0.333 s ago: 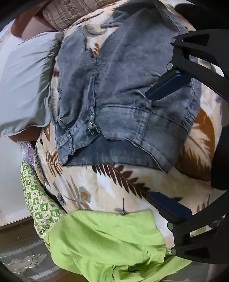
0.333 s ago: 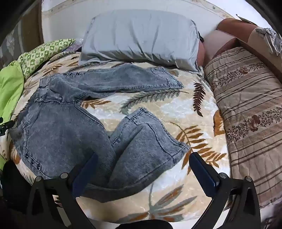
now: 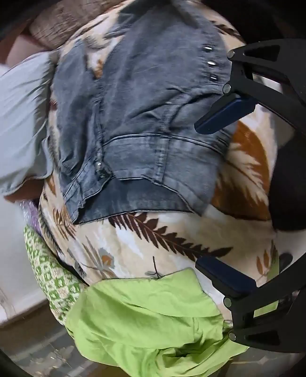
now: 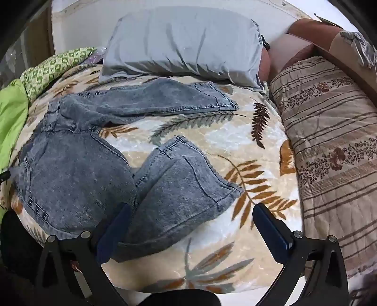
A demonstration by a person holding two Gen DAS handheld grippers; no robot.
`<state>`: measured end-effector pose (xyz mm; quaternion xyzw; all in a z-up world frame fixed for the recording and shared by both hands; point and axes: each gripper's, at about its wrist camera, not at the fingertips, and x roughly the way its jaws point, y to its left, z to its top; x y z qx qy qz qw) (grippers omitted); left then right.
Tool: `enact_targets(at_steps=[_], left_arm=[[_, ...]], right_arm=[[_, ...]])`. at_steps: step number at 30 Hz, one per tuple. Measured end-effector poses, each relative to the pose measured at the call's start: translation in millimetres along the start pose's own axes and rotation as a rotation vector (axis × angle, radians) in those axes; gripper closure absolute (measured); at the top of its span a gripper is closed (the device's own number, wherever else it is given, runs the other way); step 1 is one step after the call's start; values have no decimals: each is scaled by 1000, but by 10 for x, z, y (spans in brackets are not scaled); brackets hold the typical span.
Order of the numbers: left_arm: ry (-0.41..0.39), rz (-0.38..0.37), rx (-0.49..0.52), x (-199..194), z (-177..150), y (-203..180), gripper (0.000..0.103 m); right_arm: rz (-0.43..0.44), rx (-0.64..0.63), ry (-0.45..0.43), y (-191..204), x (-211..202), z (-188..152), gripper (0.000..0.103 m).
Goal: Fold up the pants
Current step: 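Move both grippers toward the grey jeans lying on the blanket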
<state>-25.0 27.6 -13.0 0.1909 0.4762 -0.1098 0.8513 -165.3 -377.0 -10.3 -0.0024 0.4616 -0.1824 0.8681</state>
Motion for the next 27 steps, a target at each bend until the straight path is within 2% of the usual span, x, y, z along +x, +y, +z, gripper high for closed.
enact_targets(at_steps=[4,27], left_arm=[[30,2,73,-6,-102,-5,0],[39,-55,83,-53,-16,-145,0]], right_arm=[[-19,-13,19,-86,28,-58,0],[-16,-12,29,-150,37,-82,1]])
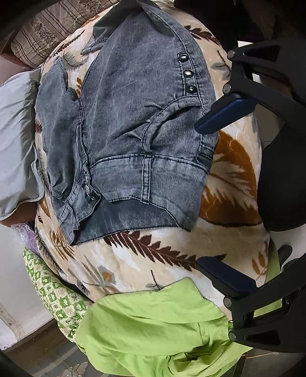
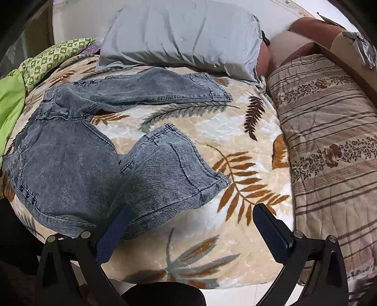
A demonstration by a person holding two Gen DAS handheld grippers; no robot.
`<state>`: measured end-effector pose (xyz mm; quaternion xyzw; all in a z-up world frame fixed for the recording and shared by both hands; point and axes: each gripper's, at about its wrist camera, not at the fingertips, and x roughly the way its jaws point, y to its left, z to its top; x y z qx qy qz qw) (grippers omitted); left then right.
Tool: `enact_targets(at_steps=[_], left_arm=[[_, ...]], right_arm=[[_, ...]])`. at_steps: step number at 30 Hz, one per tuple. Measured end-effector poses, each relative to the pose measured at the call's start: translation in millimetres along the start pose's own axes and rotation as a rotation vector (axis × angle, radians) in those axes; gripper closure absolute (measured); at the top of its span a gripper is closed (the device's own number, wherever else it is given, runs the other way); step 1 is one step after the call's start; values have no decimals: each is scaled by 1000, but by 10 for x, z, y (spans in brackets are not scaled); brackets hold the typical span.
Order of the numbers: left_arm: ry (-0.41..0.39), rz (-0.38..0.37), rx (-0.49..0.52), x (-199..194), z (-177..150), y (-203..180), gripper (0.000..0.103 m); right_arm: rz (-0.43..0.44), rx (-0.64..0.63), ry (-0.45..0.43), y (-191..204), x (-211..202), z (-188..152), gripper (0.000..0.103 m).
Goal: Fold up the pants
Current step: 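Move both grippers toward the grey jeans lying on the blanket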
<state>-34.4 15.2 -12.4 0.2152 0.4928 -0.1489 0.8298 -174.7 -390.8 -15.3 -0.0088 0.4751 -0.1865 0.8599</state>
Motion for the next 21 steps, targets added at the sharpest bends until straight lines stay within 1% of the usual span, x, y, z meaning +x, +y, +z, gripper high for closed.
enact_targets(at_steps=[8,21], left_arm=[[-5,-15,20,-17,47,-117,0],[-1,-29,13,-18,102,-135,0]], right_arm=[[1,6,-3,-35,-4,3,1],[2,3,-10,-29,-7,14,1]])
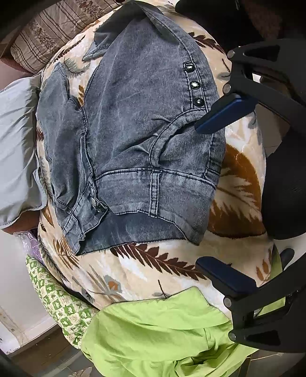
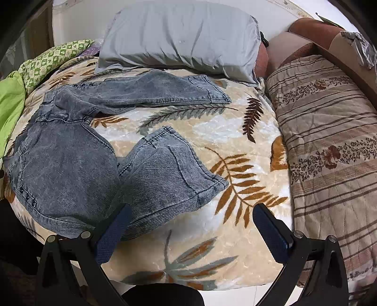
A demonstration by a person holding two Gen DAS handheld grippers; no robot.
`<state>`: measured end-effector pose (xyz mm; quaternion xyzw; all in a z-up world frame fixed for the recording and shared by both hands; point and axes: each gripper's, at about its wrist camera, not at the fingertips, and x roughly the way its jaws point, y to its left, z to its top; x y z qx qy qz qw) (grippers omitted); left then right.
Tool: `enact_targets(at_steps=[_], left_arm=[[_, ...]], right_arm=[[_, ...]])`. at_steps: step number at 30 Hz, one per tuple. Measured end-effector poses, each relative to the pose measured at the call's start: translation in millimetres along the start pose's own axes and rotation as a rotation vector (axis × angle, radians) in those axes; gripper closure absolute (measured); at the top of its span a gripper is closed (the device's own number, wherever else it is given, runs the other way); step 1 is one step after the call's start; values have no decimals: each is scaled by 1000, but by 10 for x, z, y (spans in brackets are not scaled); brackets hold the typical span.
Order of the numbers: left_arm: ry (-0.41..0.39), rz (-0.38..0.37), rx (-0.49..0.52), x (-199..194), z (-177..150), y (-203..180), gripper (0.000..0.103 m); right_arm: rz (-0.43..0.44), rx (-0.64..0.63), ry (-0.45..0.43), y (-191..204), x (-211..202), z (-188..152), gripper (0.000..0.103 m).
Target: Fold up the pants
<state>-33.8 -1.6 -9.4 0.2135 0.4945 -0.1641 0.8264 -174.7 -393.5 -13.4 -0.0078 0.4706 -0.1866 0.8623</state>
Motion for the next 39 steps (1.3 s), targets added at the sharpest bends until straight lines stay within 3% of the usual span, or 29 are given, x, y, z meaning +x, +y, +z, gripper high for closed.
enact_targets(at_steps=[31,34,39], left_arm=[[10,-31,2,53,121,-90,0],[19,-57,-64,83,230,43,0],[94,-108,-289,279,436,524,0]], right_arm=[[49,42,3,-117,117,22,1],[99,113,5,-286,183,115,1],[140,229,63,-584,553,337,1]])
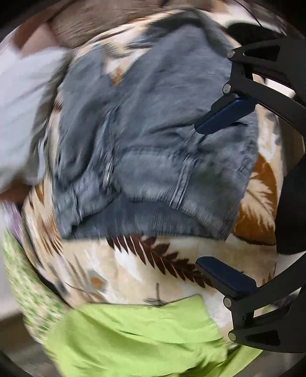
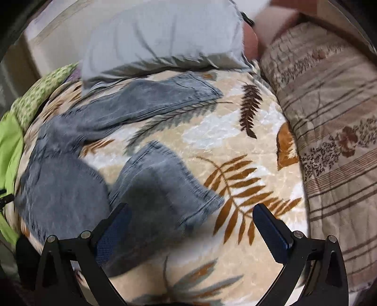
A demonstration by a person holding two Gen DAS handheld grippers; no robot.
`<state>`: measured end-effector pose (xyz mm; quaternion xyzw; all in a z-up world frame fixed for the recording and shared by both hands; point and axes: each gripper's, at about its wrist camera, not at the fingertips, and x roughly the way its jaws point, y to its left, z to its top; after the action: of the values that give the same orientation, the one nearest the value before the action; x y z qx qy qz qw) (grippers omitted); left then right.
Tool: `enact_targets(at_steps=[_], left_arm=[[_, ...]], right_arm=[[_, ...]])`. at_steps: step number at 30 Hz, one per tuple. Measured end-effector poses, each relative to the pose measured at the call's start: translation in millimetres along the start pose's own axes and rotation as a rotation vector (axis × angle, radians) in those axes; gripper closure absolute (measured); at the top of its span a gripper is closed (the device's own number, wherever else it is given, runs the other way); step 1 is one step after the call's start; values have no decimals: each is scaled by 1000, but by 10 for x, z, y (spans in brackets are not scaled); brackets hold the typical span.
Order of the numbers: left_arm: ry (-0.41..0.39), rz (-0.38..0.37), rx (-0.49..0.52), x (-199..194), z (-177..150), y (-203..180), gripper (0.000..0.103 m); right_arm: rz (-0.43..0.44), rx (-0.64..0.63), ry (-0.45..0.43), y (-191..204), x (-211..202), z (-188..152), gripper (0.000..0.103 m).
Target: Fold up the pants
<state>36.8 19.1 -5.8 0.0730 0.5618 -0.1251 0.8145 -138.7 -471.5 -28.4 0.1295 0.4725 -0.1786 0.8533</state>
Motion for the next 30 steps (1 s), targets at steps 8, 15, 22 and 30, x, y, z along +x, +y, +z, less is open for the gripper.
enact_targets(at_steps=[8,15,22,30], left_arm=[[121,-115,-207,347,36,344,0],[205,-146,-179,619,-102,121,0],[134,-215,-207,452,-138,-4,17],[128,-228,-193,322,-242,-89,39]], right_arm=[[-4,37,126,-61,761,272,1],[-2,-115,155,165,916,-3,11],[18,-93,102,8,632,-18,89],[76,2,106,-264,519,-132,81]])
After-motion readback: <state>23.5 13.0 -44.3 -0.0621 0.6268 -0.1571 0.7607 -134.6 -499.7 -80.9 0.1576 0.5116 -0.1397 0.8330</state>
